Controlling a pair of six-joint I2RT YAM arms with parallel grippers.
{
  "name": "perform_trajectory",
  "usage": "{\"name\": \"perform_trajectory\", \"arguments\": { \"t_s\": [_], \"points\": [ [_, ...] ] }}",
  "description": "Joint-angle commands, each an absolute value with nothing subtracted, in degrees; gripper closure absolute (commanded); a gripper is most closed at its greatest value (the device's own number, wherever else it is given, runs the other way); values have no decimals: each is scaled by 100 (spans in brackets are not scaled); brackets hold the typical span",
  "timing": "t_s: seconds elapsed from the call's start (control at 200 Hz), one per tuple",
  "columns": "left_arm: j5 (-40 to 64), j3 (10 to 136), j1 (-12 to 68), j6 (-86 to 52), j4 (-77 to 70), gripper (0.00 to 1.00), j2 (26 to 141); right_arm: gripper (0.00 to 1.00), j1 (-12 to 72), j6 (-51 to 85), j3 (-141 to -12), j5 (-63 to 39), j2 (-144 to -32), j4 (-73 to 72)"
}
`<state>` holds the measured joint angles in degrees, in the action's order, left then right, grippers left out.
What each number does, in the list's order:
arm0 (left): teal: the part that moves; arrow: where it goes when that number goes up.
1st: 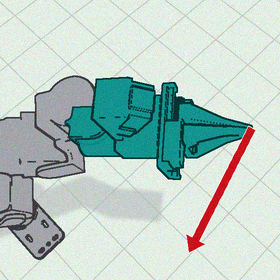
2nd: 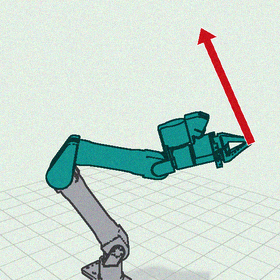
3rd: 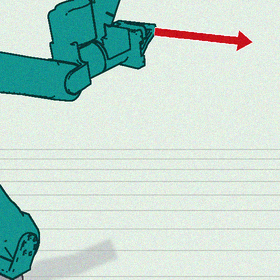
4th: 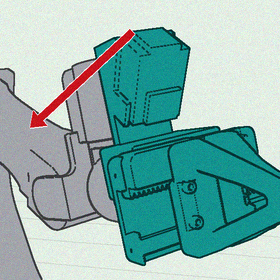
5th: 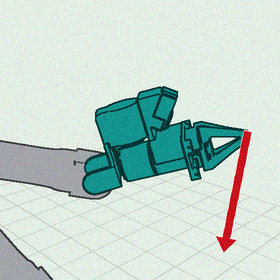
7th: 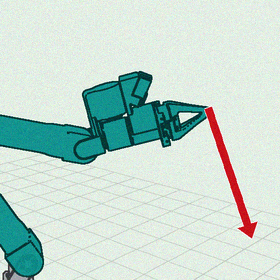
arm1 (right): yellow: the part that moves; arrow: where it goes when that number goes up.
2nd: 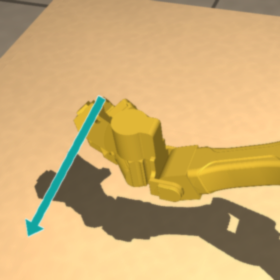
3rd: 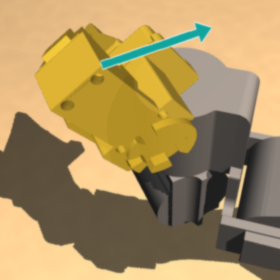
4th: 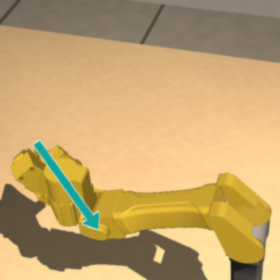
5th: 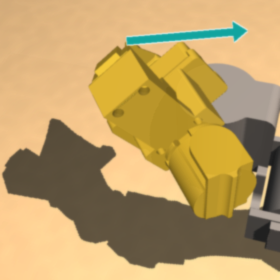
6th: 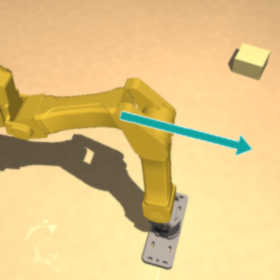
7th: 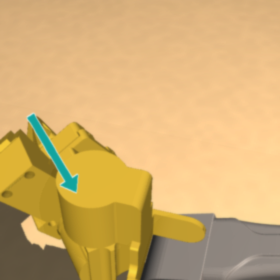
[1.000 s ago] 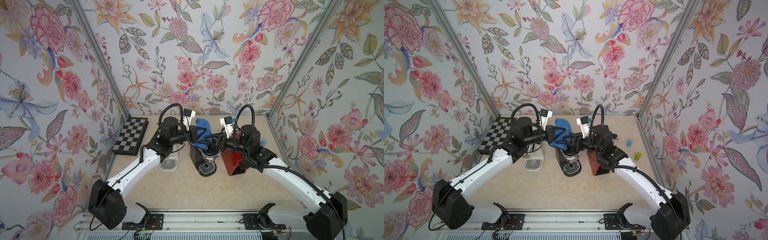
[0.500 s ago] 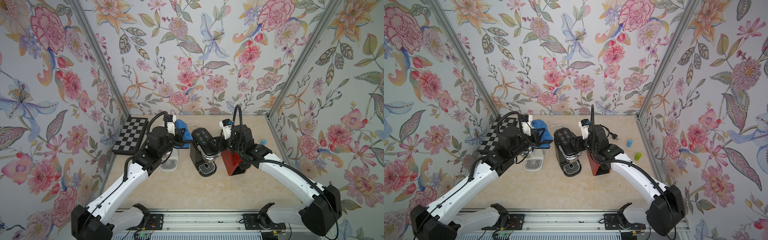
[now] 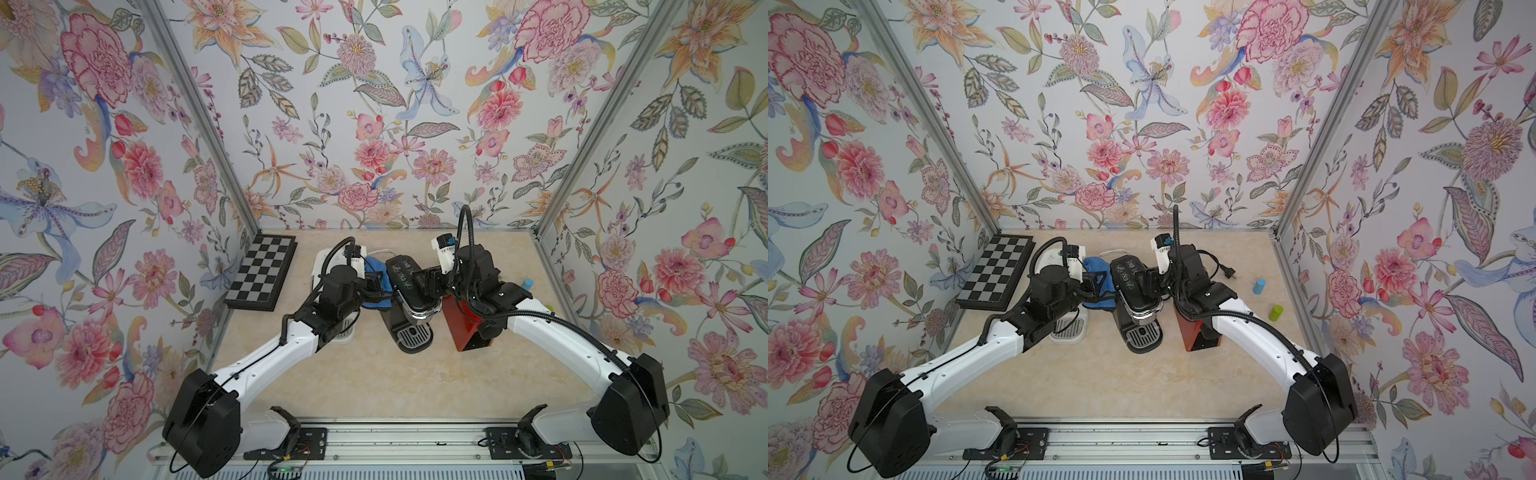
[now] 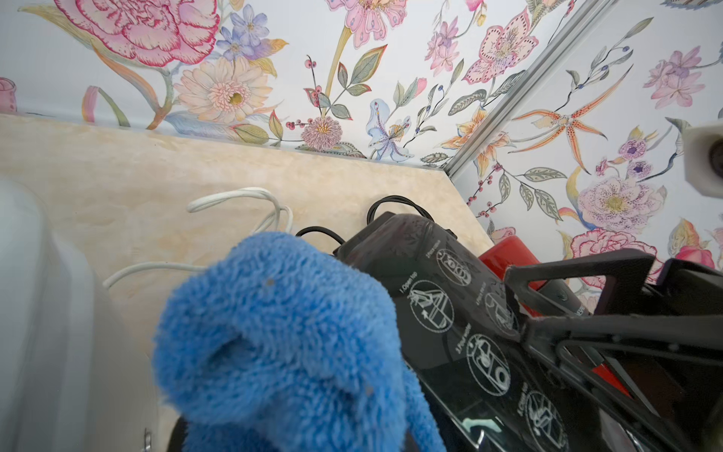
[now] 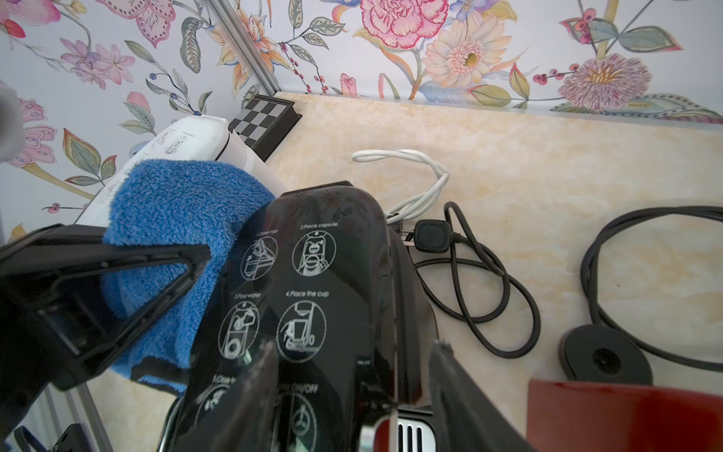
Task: Wipe the surface of a coffee machine
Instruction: Wipe the dirt from the surface of the coffee machine.
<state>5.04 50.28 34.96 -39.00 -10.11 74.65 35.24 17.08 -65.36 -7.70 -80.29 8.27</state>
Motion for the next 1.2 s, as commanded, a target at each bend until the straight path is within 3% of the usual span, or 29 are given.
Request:
{"name": "perform_trajectory", "arguments": {
  "t_s": [0.0,0.21,0.445,0.69,1.196],
  "points": [
    [292,5253,3785,-4046,-1015,100,7482,38,3516,1650,-6521,-769,-8132,901],
    [-497,5364,4479,-4220,-741,100,7595,39,3524,1740,-6468,-880,-8199,752],
    [-1510,4679,4936,-4805,-1074,100,7492,41,3566,1801,-6445,-993,-8279,694],
    [-1708,4292,5087,-5051,-1329,100,7385,41,3611,1863,-6254,-1002,-8218,652],
    [-2118,3483,5372,-5128,-2927,100,8418,43,3656,1962,-6060,-1027,-8174,526]
  ]
}}
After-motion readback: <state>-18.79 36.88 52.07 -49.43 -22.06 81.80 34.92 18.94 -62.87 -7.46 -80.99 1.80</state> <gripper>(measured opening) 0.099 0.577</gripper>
